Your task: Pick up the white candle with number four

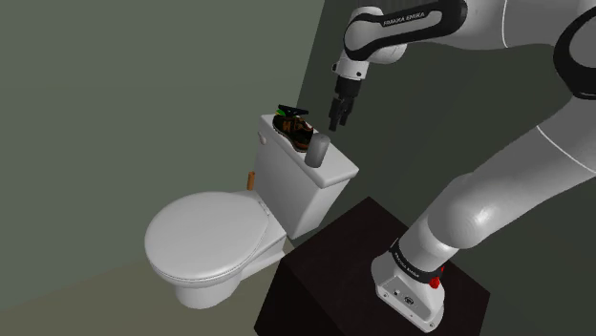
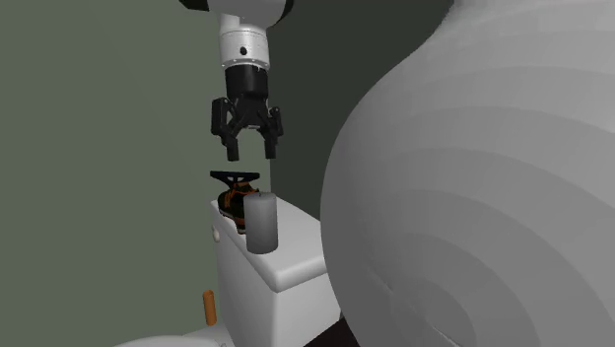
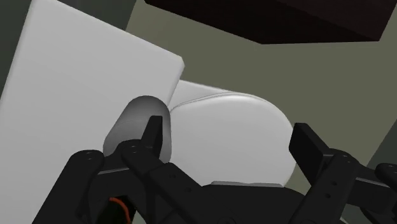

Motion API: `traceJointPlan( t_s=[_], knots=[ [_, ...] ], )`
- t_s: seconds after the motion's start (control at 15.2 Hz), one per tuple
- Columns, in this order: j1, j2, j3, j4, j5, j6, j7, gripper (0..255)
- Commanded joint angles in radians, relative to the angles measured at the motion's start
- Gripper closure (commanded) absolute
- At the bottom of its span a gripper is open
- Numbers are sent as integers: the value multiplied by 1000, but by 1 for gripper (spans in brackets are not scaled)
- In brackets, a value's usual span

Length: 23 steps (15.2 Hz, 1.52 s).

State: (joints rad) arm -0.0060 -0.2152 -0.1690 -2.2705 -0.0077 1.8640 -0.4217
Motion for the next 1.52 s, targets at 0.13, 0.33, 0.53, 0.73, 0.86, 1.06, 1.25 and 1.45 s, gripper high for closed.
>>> traceJointPlan(
  t_s=[0.13,0.33,0.53,0.73,0.86,1.06,1.25,1.45],
  knots=[
    [-2,162,-22,97,5,59,-104,0],
    [-8,281,-29,174,14,96,-177,0],
    [-18,400,-29,264,26,122,-245,0],
    [-20,419,-28,257,29,147,-250,0],
    [-21,433,-27,247,32,171,-251,0],
    [-22,460,-25,231,38,213,-255,0],
    [-22,460,-25,231,38,213,-255,255],
    [-22,461,-25,232,38,213,-255,255]
  ],
)
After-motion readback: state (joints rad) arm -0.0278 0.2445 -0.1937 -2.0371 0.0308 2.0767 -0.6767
